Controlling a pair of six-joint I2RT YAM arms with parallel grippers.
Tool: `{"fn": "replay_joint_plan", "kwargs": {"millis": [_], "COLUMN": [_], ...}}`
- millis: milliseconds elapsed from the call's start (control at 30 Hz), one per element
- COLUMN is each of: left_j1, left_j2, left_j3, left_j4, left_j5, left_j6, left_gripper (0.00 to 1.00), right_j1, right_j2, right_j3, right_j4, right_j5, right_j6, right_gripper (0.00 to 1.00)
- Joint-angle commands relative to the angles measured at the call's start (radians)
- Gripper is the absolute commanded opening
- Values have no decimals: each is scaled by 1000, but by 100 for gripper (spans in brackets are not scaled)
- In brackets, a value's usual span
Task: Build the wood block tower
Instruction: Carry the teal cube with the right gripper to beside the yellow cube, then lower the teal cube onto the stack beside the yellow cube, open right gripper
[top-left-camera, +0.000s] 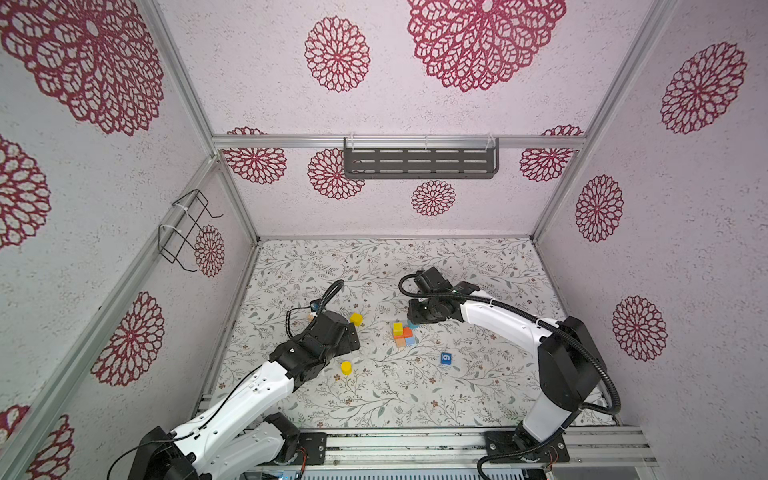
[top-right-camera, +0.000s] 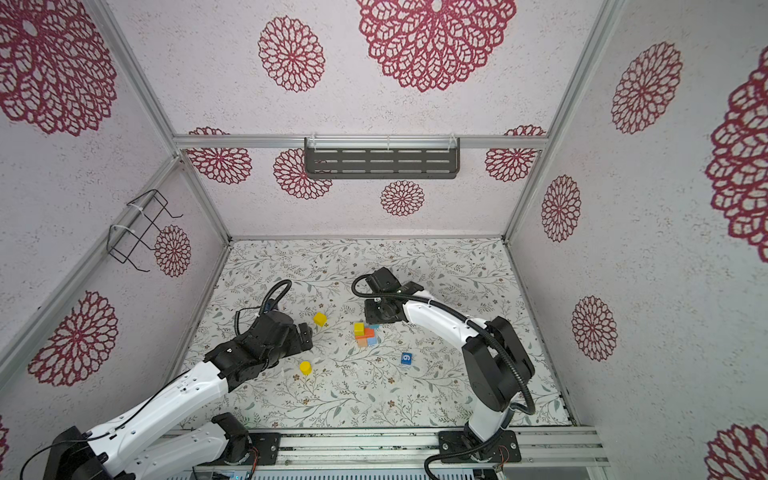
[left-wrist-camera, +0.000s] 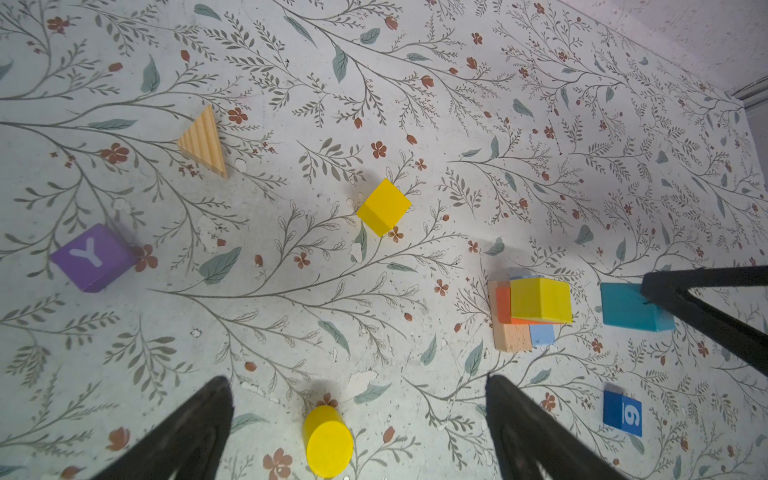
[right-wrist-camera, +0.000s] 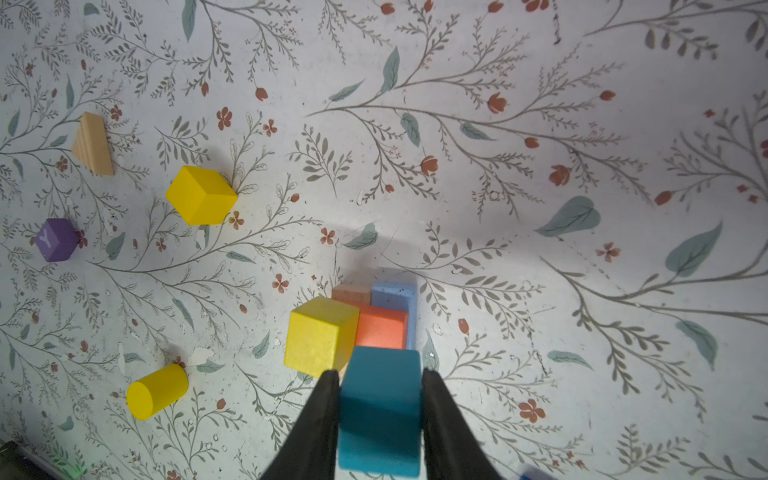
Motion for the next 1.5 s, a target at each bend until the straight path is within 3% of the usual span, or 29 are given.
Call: {"fn": "replay_joint_plan", "kwargs": {"millis": [0, 1467], "left_j1": [-6, -7], "left_j2": [-11, -33], "left_j3": [-7, -54], "left_j4": [-2, 11], "left_j5": [-25, -29], "left_j6": [-20, -19], "left_gripper": [97, 97], "right_j1": [13, 28], "right_j2": [6, 82], "right_j3": [17, 39], "right_j4": [9, 18], "right_j5": [-10, 7], "right_j6": [18, 38], "right_gripper": [33, 35]}}
